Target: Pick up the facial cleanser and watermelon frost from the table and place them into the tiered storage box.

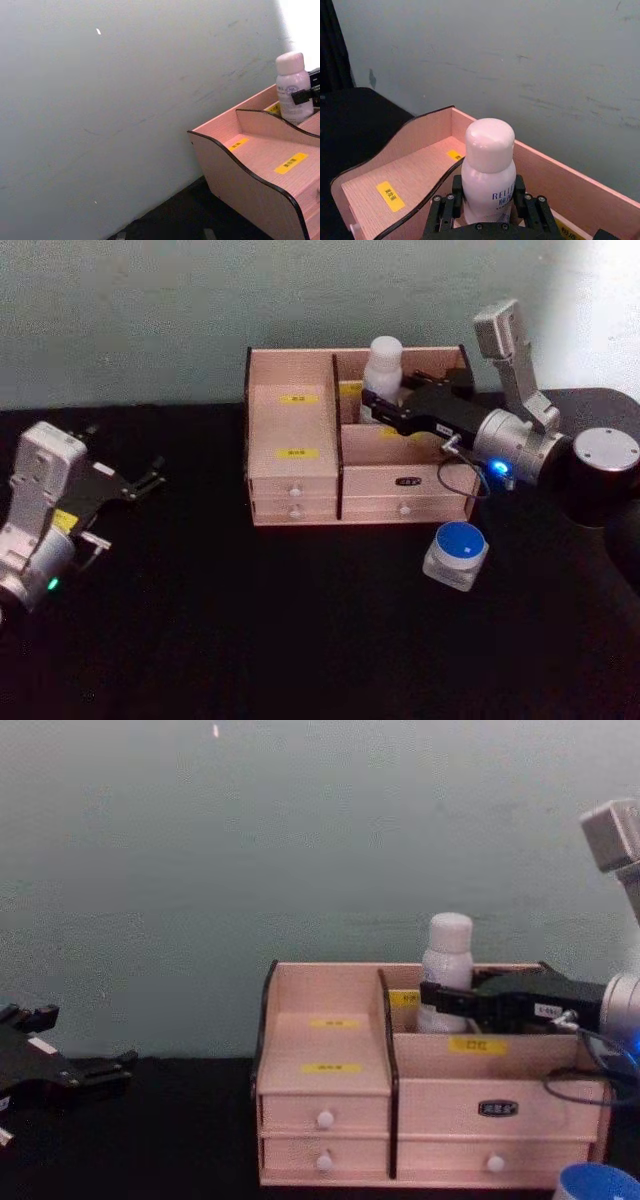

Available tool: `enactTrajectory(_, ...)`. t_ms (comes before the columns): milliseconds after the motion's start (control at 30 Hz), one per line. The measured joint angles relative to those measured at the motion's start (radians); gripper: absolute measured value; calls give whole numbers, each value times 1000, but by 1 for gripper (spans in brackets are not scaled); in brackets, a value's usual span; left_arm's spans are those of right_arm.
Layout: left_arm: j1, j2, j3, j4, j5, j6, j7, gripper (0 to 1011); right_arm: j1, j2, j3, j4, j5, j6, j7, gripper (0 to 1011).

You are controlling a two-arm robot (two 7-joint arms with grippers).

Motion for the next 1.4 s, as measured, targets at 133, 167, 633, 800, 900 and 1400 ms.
enactTrajectory(133,0,0,0,0,0,0,0,1001,1,0,0,2,-1,0,0,593)
enactTrajectory(167,0,0,0,0,0,0,0,1001,1,0,0,1,-1,0,0,592)
enactTrajectory(633,0,0,0,0,0,0,0,1001,0,1,0,-3,1,0,1,622)
enactTrajectory(800,0,0,0,0,0,0,0,1001,-1,2,0,-3,1,0,1,795)
enactTrajectory(900,0,0,0,0,0,0,0,1000,-1,2,0,-4,2,0,1,883)
enactTrajectory(1400,0,0,0,0,0,0,0,1001,-30,21,17,-75,3,2,-15,1000)
